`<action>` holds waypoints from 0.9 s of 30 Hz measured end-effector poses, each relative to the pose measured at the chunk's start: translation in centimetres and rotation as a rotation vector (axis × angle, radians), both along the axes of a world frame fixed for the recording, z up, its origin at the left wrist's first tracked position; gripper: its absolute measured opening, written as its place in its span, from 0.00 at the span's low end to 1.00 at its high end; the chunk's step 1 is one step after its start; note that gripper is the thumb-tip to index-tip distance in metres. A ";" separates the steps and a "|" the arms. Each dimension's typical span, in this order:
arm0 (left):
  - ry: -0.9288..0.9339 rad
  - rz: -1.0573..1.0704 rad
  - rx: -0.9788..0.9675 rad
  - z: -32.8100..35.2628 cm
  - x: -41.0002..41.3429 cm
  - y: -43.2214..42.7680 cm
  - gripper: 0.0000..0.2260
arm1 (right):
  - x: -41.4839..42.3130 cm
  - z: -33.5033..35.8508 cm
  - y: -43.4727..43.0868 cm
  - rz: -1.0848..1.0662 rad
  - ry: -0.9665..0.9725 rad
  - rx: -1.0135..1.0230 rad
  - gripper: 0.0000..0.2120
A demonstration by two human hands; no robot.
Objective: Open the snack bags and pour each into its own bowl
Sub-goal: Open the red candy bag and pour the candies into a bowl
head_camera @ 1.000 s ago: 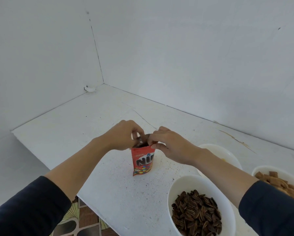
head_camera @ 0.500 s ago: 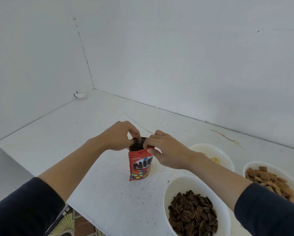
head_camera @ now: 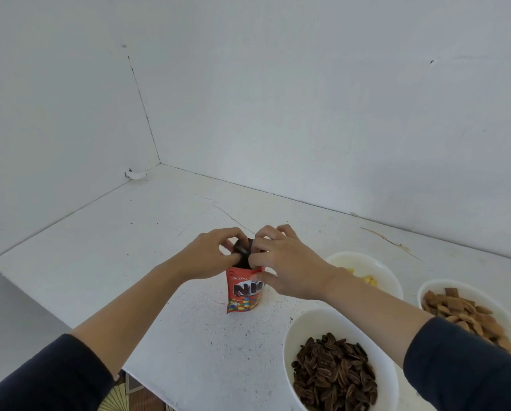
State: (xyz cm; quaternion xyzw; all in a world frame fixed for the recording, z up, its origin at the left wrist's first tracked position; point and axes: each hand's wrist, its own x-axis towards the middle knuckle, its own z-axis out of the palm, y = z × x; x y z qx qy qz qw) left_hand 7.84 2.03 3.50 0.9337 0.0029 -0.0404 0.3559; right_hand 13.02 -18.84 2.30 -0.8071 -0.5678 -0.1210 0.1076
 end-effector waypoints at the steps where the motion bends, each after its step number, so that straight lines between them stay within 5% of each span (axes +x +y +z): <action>1: 0.013 -0.019 0.017 0.1 -0.1 0.0 0.10 | -0.1 0.0 0.1 0.006 0.002 -0.001 0.05; 10: -0.094 0.054 0.242 0.9 -1.2 0.5 0.09 | 0.4 0.1 -0.6 -0.026 -0.039 -0.042 0.03; 27: -0.127 -0.222 0.221 1.3 -3.7 2.9 0.07 | 0.9 -1.0 -1.9 -0.037 0.178 0.012 0.10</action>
